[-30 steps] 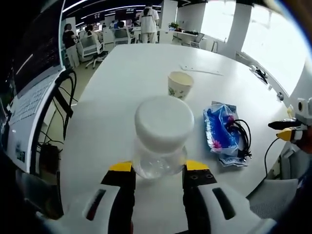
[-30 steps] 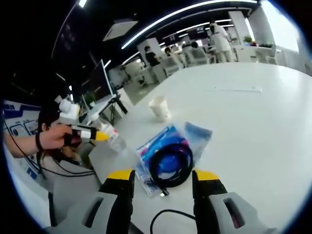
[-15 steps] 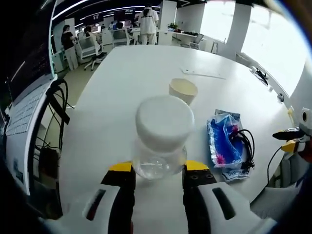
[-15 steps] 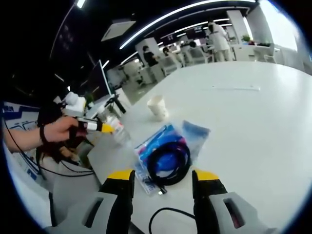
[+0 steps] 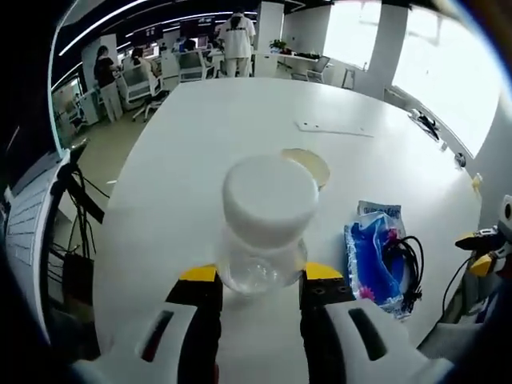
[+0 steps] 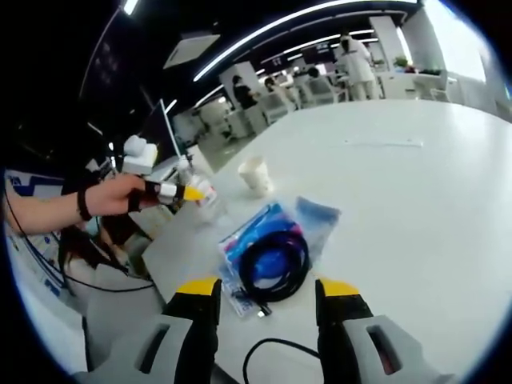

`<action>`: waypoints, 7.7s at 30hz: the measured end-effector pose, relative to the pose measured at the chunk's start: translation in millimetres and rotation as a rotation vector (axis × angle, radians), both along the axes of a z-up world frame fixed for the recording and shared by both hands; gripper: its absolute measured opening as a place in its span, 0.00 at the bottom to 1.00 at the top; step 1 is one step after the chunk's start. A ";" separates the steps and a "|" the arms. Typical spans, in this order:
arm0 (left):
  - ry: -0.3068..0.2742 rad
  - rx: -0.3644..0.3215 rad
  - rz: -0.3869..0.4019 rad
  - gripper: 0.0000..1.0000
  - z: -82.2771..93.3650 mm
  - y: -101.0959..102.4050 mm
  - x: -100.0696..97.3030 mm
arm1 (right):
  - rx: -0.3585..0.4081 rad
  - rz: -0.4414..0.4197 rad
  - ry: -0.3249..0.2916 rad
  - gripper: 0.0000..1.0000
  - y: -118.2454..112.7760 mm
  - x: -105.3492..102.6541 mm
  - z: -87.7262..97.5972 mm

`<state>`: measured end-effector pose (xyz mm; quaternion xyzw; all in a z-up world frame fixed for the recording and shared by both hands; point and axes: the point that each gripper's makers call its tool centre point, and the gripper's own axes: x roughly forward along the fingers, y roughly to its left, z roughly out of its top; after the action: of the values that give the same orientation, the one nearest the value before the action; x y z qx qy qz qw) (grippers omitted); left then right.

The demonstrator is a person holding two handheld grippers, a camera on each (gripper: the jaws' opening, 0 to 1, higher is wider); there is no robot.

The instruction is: Arrange the tabletop items into an orderly group along one side of the table until the central work area is clear of visible clutter.

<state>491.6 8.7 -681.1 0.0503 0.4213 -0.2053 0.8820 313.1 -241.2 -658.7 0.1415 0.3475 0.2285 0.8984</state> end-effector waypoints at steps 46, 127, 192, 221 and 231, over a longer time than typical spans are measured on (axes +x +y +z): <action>-0.020 -0.013 0.025 0.37 6.4 -28.0 88.9 | 0.006 -0.044 0.026 0.48 -14.4 -12.1 -7.9; 0.137 -0.209 0.042 0.43 -22.8 -51.6 -111.0 | 0.046 0.086 0.044 0.45 35.7 -19.5 -24.0; 0.297 -0.367 0.013 0.19 -55.2 -149.6 -157.9 | 0.072 -0.212 0.244 0.28 23.4 23.2 -81.3; 0.375 -0.372 0.056 0.12 -65.9 -169.6 -163.8 | 0.027 -0.286 0.271 0.05 12.3 20.5 -82.3; 0.369 -0.380 0.026 0.03 -60.7 -176.7 -169.6 | 0.068 -0.306 0.246 0.00 9.3 16.2 -72.1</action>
<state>322.0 -168.0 -741.8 -0.1600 0.5293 -0.2750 0.7865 329.2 -232.0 -730.8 0.2498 0.4213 0.0820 0.8680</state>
